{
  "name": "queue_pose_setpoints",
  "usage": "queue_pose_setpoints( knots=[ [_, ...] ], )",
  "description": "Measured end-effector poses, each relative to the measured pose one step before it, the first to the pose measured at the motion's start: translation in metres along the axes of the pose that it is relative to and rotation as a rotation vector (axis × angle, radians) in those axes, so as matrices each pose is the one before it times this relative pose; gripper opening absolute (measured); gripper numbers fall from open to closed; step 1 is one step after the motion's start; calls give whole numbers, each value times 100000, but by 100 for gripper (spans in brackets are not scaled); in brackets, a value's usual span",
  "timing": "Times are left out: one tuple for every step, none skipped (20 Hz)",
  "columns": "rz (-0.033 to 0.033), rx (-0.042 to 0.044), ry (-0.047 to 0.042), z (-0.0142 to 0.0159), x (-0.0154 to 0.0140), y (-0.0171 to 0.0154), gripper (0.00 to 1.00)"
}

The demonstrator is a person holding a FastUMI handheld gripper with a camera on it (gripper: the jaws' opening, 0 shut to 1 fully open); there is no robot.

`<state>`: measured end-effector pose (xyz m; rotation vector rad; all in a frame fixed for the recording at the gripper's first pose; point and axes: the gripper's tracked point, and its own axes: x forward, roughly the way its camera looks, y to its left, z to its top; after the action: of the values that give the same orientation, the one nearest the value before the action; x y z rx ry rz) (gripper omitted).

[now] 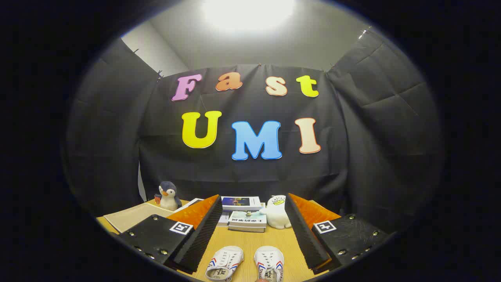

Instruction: Open the storage box then place both shoes into the box .Put the left shoe in first, then the right shoe, with the right side of both shoes facing outward in a uniform manner.

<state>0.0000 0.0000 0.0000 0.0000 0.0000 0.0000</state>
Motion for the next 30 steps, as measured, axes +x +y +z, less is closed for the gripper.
queue_pose_setpoints(
  knots=[
    [74, -74, -17, 31, -46, -7, 97],
    [-2, 21, 23, -61, 25, 13, 97],
    [32, 132, 72, 4, -14, -24, 97],
    [15, 191, 31, -29, 69, 27, 97],
    [52, 164, 20, -30, -25, 9, 97],
    [20, 24, 81, -76, -17, -21, 97],
    [76, -100, -15, -14, 65, -18, 97],
    [-159, -78, 42, -37, 63, -66, 97],
    [-202, 198, -94, 34, 24, -21, 97],
    [22, 478, -190, -26, -22, 32, 97],
    [-136, 375, 28, 8, 80, 32, 97],
    [1, 250, 19, -38, 6, -20, 97],
    [205, 134, 92, -18, 39, 85, 97],
    [296, 117, 133, -75, 26, 64, 97],
    [685, 324, 349, -89, -62, 166, 97],
    [2042, 1216, 128, -92, 5, 427, 97],
    [2535, 2106, 446, -103, -51, 664, 97],
    [2381, 2303, 1112, -413, 1, 474, 97],
    [1859, 2197, 1506, -393, 77, 479, 97],
    [1779, 2297, 1982, -630, 45, 316, 97],
    [2195, 2845, 2753, -744, 96, 556, 97],
    [2367, 3557, 3220, -977, 168, 679, 98],
    [2527, 4079, 3450, -905, 158, 702, 99],
    [2349, 4378, 3553, -1051, 177, 564, 99],
    [1968, 4480, 3712, -1007, 286, 507, 99],
    [1735, 4523, 4444, -1267, 355, 465, 99],
    [1634, 4383, 4507, -1140, 335, 439, 99],
    [1886, 4164, 4112, -1085, 372, 454, 99],
    [2115, 4103, 3774, -920, 379, 501, 99],
    [2182, 4393, 3381, -941, 427, 509, 99]
  ],
)
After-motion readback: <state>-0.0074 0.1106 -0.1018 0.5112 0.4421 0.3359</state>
